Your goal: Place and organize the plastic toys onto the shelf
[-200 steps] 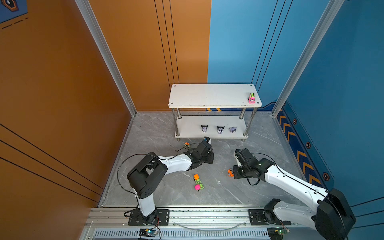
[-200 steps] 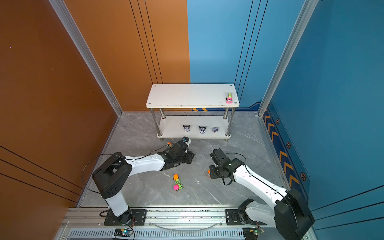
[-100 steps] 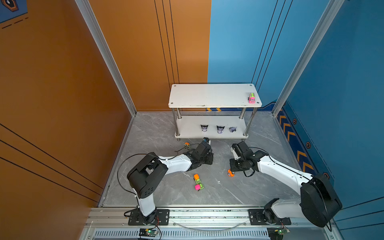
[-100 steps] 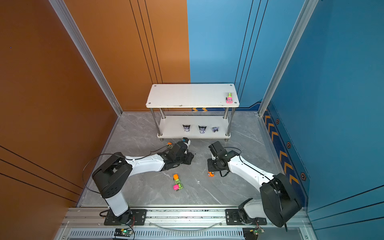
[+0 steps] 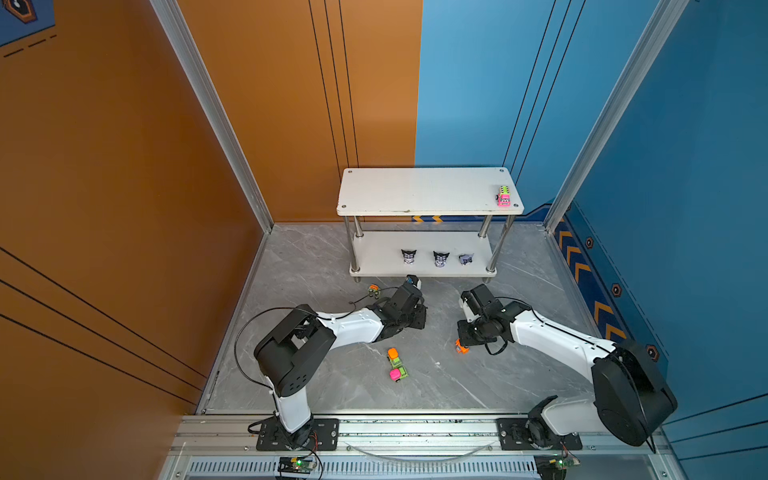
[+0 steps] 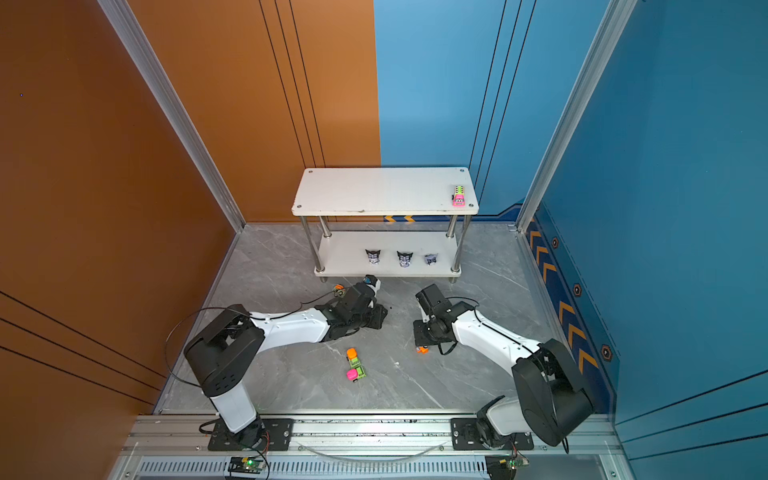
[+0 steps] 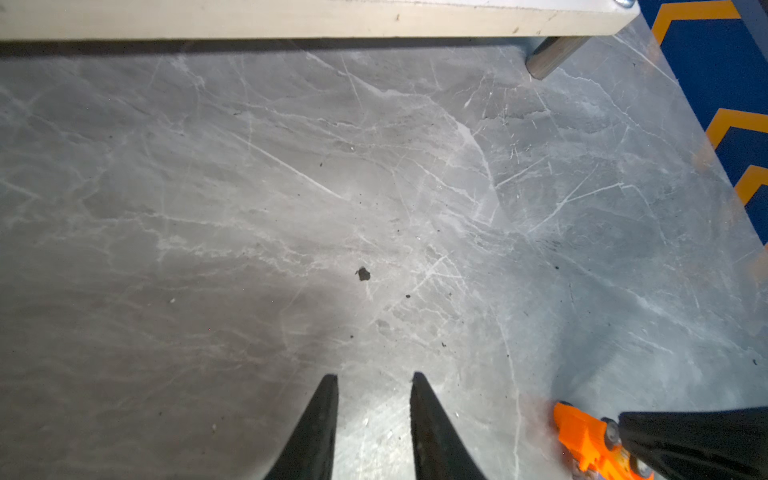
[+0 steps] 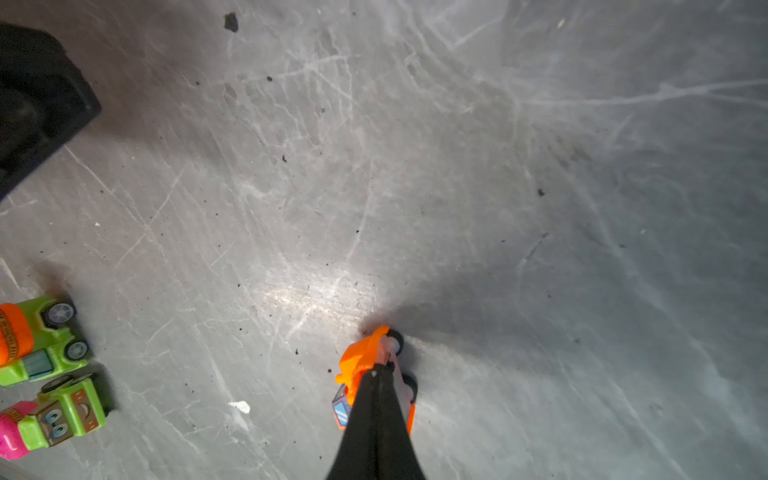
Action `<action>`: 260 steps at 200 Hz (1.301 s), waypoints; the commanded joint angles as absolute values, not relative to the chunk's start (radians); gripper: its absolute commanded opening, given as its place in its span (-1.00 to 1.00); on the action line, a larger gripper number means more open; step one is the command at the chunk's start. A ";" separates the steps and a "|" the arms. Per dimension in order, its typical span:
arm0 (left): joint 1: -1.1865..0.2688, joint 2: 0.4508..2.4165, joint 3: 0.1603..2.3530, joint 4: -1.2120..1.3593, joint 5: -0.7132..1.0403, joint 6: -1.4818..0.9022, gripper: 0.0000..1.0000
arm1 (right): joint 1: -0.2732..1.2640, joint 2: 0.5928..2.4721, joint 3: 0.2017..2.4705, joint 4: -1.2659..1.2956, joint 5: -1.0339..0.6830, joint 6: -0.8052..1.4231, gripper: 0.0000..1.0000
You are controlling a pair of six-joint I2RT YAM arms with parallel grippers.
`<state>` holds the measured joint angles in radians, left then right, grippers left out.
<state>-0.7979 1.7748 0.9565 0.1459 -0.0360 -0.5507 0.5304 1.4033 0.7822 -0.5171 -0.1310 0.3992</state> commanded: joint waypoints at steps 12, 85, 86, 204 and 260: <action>-0.789 1.773 0.950 0.137 -0.035 -0.558 -0.37 | 0.510 1.408 0.759 -0.512 -0.137 0.394 -1.00; -0.786 1.778 0.955 0.138 -0.031 -0.558 -0.37 | 0.496 1.397 0.742 -0.517 -0.155 0.397 -1.00; -0.786 1.778 0.956 0.137 -0.031 -0.559 -0.37 | 0.496 1.397 0.741 -0.517 -0.156 0.396 -1.00; -0.784 1.769 0.945 0.137 -0.028 -0.559 -0.36 | 0.364 1.463 0.646 -0.416 -0.249 0.441 -1.00; -0.784 1.775 0.949 0.139 -0.030 -0.558 -0.36 | 0.396 1.302 0.677 -0.544 -0.171 0.434 -1.00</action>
<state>-0.7929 1.7748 0.9562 0.1459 -0.0357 -0.5507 0.3706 1.3991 0.6701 -0.4389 -0.2298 0.4240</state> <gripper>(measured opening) 0.317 0.047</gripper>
